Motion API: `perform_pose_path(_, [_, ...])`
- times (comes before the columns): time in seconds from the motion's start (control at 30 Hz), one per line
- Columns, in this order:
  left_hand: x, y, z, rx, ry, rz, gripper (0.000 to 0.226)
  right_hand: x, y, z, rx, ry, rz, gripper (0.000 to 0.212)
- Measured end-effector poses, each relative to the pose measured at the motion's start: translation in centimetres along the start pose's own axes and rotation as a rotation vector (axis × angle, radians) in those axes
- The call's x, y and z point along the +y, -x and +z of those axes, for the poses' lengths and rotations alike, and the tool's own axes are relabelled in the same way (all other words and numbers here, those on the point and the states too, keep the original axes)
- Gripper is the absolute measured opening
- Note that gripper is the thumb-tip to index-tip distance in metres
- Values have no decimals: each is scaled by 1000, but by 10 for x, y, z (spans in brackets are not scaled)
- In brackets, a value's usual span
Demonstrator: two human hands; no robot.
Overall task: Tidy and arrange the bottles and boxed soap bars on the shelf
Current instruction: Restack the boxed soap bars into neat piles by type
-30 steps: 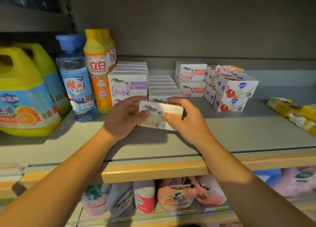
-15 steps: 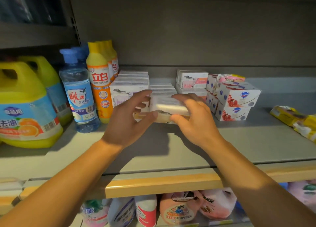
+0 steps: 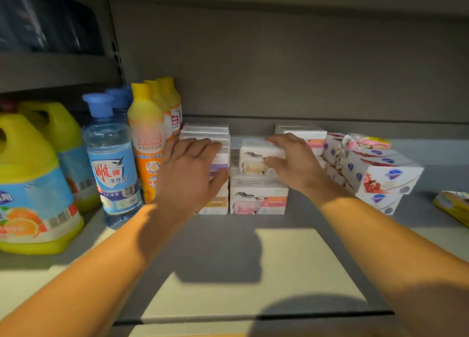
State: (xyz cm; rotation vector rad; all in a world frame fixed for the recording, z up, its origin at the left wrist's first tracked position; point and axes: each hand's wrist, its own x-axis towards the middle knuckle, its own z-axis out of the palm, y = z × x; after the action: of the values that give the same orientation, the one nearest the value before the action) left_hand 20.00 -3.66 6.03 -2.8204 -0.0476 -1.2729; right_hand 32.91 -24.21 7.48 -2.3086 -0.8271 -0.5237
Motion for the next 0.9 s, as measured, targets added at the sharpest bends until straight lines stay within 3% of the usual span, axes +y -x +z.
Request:
perform_pose_path(0.17, [2,2,9,70,14,-22,49,-2,-17,12,1,286,-216,56])
perform_pose_path(0.9, [0,-1,19,170,143,-71,48,4,-111,73,-16,533,-116,69])
